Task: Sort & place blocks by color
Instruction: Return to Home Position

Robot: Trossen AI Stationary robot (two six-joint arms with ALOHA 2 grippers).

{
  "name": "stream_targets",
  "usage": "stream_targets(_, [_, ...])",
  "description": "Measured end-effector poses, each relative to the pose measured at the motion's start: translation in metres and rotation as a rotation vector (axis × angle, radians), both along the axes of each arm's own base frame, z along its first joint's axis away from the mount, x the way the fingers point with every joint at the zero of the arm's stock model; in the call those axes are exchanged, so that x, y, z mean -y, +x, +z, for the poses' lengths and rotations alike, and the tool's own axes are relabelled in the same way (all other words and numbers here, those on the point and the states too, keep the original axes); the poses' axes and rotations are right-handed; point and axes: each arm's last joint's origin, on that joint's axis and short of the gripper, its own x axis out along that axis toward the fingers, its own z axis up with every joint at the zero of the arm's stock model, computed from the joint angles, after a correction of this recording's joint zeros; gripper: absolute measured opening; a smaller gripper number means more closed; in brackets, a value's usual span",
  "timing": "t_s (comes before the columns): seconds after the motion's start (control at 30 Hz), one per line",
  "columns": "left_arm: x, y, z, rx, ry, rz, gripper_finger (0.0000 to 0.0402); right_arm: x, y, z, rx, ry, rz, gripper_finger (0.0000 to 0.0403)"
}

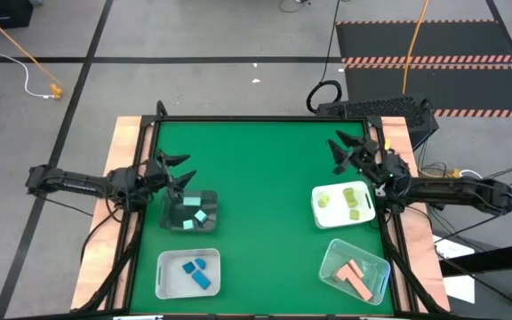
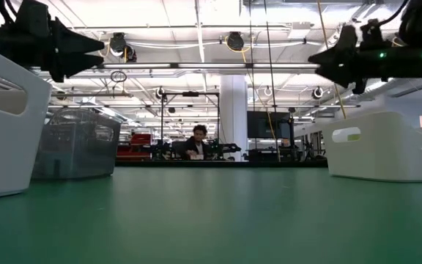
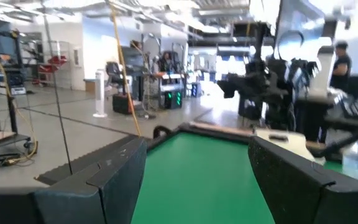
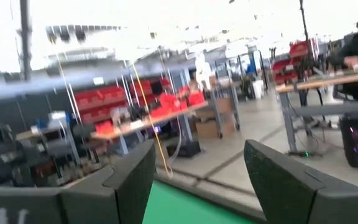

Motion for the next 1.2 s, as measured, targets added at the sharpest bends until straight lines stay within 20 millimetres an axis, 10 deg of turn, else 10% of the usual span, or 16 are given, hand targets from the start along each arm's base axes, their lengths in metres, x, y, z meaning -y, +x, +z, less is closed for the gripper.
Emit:
stream_targets(0.67, [-0.039, -0.034, 0.020, 0.244, 0.030, 0.435, 0.0282, -0.010, -0.038, 0.036, 0.334, -0.140, -0.043, 0.0238])
stream_targets(1.2, [-0.063, -0.059, 0.023, 0.284, 0.092, 0.821, 0.0279, -0.003, -0.090, 0.052, 0.512, -0.363, -0.472, 0.0238])
